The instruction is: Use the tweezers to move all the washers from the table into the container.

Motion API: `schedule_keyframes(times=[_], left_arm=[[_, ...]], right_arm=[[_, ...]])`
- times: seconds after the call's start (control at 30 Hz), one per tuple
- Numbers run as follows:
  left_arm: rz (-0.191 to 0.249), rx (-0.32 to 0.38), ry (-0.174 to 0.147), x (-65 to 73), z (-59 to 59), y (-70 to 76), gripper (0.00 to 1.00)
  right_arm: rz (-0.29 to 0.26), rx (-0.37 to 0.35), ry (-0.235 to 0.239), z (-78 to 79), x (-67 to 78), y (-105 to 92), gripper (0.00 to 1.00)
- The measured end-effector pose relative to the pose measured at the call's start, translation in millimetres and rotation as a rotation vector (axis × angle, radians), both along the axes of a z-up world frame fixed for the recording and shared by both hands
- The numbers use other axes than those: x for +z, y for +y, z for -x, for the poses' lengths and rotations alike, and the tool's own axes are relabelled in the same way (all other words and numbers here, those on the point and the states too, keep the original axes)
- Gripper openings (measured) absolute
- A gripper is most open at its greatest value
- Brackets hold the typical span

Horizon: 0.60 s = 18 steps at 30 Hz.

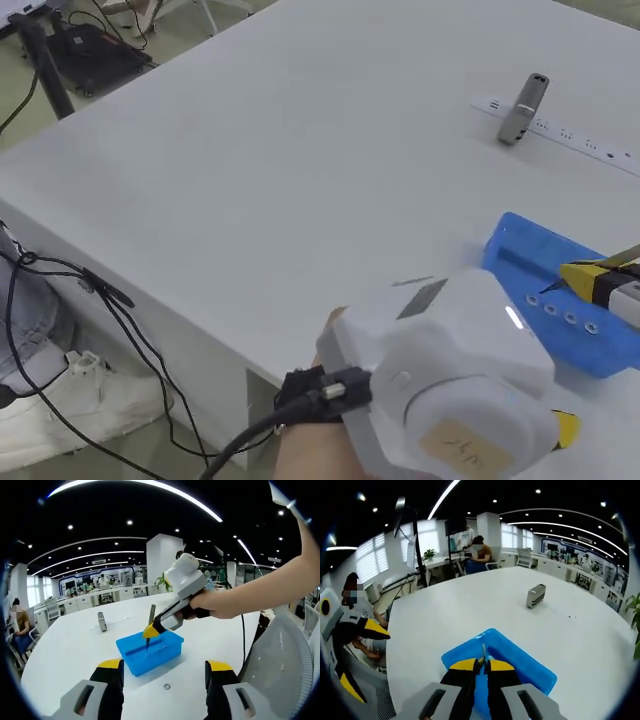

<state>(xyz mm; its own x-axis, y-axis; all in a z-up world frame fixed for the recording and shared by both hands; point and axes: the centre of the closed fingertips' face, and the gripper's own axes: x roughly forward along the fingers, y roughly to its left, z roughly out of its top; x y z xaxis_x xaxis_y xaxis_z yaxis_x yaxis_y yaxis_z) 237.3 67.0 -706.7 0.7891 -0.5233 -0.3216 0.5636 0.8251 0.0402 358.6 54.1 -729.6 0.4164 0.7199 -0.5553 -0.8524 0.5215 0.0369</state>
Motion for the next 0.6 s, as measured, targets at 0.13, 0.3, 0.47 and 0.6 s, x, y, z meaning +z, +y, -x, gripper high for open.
schedule_keyframes(times=[0.13,0.3,0.47,0.6], left_arm=[[0.0,-0.003,0.0,0.1,0.2,-0.5,0.66],[0.006,-0.006,-0.001,0.8,0.9,-1.0,0.65],[0.024,-0.001,-0.009,3.7,0.6,-0.2,0.65],[0.02,-0.008,-0.008,3.2,1.2,-1.5,0.65]], right_arm=[[-0.027,0.058,0.009,21.7,13.4,3.4,0.04],[-0.018,0.128,0.071,53.0,2.6,6.4,0.04],[-0.001,0.144,0.158,73.8,-25.6,9.6,0.04],[0.005,0.159,0.192,81.7,-38.2,14.4,0.04]])
